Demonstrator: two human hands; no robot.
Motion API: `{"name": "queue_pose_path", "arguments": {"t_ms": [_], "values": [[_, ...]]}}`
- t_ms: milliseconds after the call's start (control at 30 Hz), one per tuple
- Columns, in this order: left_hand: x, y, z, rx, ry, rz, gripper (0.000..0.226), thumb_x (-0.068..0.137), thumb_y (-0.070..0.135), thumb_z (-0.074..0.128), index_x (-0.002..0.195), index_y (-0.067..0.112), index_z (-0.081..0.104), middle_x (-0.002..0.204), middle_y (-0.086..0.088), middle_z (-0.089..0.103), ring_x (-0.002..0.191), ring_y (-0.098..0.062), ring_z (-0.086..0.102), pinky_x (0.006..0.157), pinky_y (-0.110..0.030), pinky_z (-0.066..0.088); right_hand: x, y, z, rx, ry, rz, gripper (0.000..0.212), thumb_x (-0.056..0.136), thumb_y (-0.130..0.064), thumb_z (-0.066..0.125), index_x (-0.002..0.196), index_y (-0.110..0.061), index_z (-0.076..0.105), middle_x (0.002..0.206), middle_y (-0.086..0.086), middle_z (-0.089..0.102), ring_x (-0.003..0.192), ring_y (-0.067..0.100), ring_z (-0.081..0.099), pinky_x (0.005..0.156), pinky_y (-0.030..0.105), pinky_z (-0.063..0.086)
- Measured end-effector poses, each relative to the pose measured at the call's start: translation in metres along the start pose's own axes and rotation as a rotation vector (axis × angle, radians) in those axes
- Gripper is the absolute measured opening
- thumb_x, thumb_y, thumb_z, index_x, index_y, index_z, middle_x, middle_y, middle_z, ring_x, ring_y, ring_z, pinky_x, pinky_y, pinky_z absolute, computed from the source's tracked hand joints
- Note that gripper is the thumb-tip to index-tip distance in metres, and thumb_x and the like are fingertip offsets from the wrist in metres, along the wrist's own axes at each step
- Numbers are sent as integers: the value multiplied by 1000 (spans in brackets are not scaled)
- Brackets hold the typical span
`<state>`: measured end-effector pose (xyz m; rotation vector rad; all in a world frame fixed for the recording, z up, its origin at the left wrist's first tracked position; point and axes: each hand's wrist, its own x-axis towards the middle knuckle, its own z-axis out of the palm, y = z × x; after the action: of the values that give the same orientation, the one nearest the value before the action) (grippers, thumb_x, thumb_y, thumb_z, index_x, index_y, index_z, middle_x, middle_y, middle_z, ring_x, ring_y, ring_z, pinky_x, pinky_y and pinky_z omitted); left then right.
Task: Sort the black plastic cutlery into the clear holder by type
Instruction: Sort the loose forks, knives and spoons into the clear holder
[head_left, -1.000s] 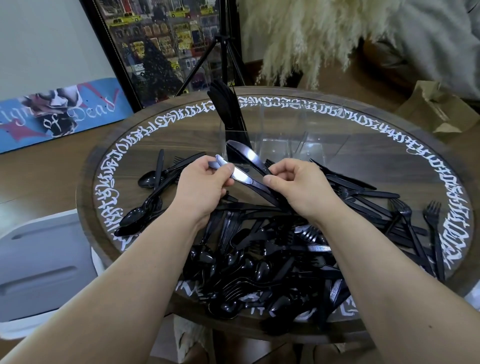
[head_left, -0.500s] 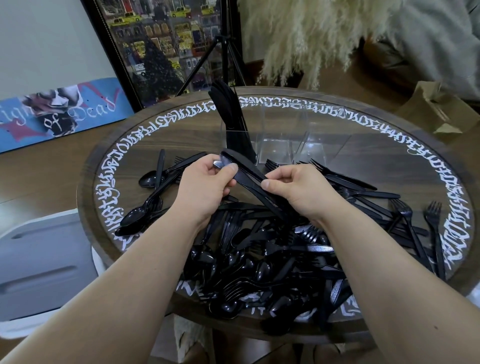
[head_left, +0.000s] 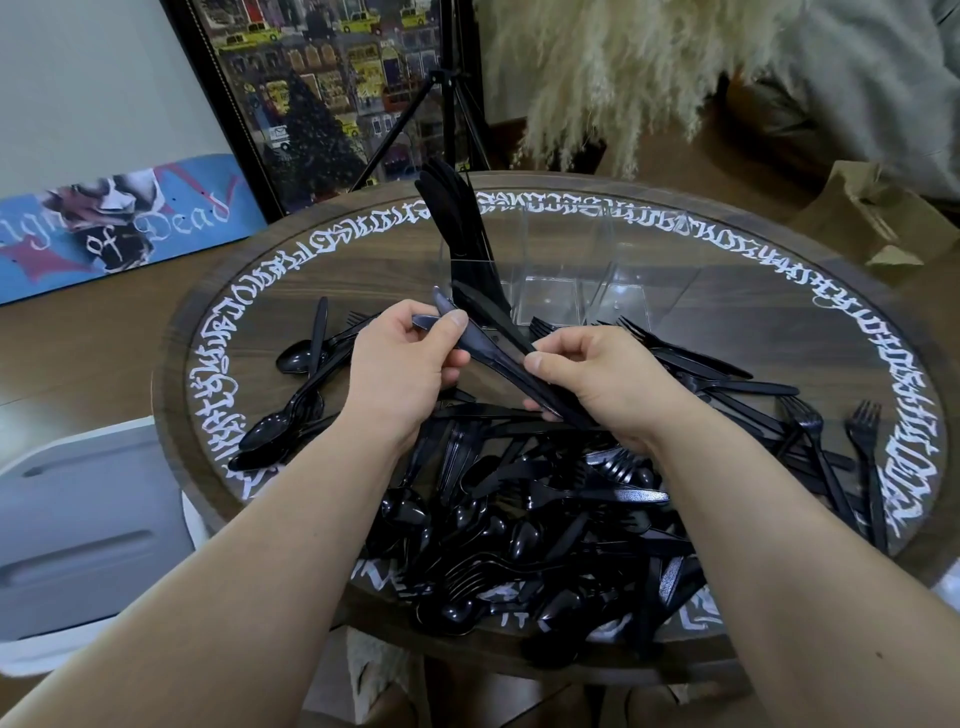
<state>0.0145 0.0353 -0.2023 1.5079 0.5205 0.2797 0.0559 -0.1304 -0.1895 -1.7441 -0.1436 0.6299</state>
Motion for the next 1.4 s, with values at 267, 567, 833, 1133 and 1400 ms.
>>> {"name": "queue_pose_path", "arguments": {"t_ms": [267, 567, 833, 1133, 1400], "values": [[0, 2, 1, 35, 69, 24, 18, 87, 18, 68, 73, 15, 58, 61, 0, 58, 49, -3, 57, 49, -18, 46, -2, 0, 0, -17, -48, -50, 10, 88, -6, 65, 81, -12, 67, 73, 8, 71, 72, 22, 69, 76, 39, 56], [-2, 1, 2, 30, -7, -25, 16, 92, 18, 62, 76, 17, 59, 67, -3, 58, 47, -3, 56, 49, -19, 46, -3, -3, 2, -173, -24, -129, 10, 87, -5, 67, 80, -13, 65, 61, -3, 62, 51, 3, 56, 53, 17, 47], [-1, 7, -1, -136, -43, -132, 22, 94, 10, 55, 73, 16, 58, 64, 3, 62, 50, -3, 59, 48, -15, 47, 2, 3, 0, -463, 84, -310, 16, 82, -11, 71, 72, -20, 63, 62, -11, 52, 51, 2, 43, 56, 13, 38], [-3, 4, -3, -166, -137, -124, 9, 96, 16, 56, 89, 14, 62, 76, 1, 64, 57, -3, 60, 56, -17, 51, -1, 2, -5, -285, 27, -209, 14, 78, -9, 78, 70, -15, 67, 61, -8, 59, 55, 3, 52, 60, 17, 47], [-1, 4, -2, -121, -139, -114, 13, 98, 13, 51, 92, 15, 62, 85, -4, 62, 63, -6, 61, 60, -20, 52, 0, 4, -8, -215, 89, -191, 7, 86, -12, 70, 86, -15, 76, 73, 4, 72, 67, 9, 65, 70, 27, 56]]}}
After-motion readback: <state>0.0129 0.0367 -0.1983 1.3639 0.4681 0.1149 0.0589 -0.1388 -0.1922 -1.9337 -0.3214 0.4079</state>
